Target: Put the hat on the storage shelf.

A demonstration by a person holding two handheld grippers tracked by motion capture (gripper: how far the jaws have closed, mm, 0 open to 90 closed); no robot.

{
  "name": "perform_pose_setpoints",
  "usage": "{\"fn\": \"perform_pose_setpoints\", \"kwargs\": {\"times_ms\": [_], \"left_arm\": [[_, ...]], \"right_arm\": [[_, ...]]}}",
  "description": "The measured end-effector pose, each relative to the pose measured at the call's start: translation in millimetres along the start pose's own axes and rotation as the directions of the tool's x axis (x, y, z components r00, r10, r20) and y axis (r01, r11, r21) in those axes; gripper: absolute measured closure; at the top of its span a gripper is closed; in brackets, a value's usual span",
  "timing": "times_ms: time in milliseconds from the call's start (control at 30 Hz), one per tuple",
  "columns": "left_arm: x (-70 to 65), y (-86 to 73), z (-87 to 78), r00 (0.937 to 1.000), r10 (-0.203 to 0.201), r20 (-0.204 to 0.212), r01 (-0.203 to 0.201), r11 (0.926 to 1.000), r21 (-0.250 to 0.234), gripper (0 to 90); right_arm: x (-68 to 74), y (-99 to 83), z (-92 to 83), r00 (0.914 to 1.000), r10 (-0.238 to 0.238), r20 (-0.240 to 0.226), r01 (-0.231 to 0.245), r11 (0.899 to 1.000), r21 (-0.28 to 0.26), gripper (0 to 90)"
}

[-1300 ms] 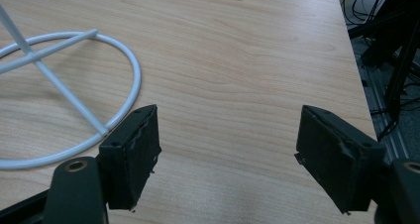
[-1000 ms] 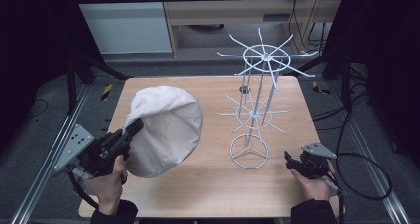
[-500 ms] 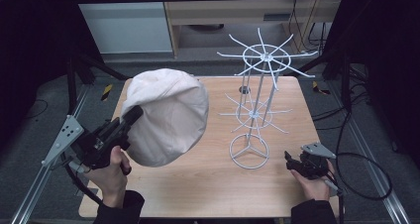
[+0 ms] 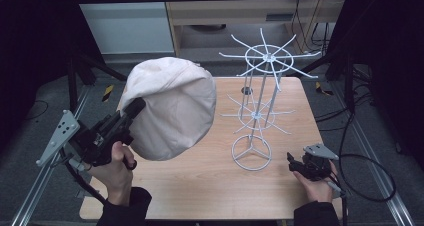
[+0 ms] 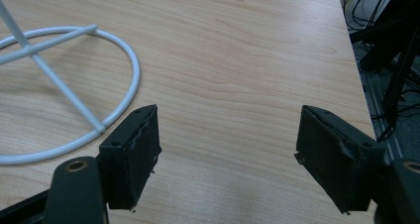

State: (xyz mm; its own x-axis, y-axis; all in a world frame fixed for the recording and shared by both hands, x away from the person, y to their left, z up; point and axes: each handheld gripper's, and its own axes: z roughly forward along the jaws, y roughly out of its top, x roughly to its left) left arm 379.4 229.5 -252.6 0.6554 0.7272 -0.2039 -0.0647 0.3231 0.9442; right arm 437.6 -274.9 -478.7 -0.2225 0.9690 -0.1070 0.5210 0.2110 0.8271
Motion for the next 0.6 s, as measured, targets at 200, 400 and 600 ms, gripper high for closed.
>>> {"fn": "perform_pose_setpoints", "kwargs": {"times_ms": [200,400,600], "left_arm": [[-7.1,5.3,3.1,0.9997,-0.016,0.021,0.017,0.9992,-0.036,87.5],[-18.1,14.5,5.9,0.9986,-0.014,0.051,0.017,0.9973,-0.071,87.5],[-27.0,24.5,5.2,0.9973,-0.003,0.073,0.010,0.9949,-0.101,87.5]], "right_arm": [[0.5,0.3,-0.2,1.0000,-0.003,-0.002,0.003,1.000,-0.001,24.9],[0.4,0.5,-0.3,1.0000,-0.002,-0.004,0.002,1.000,-0.005,24.9],[1.5,0.7,-0.3,0.9999,-0.005,-0.010,0.005,1.000,-0.007,24.9]]}}
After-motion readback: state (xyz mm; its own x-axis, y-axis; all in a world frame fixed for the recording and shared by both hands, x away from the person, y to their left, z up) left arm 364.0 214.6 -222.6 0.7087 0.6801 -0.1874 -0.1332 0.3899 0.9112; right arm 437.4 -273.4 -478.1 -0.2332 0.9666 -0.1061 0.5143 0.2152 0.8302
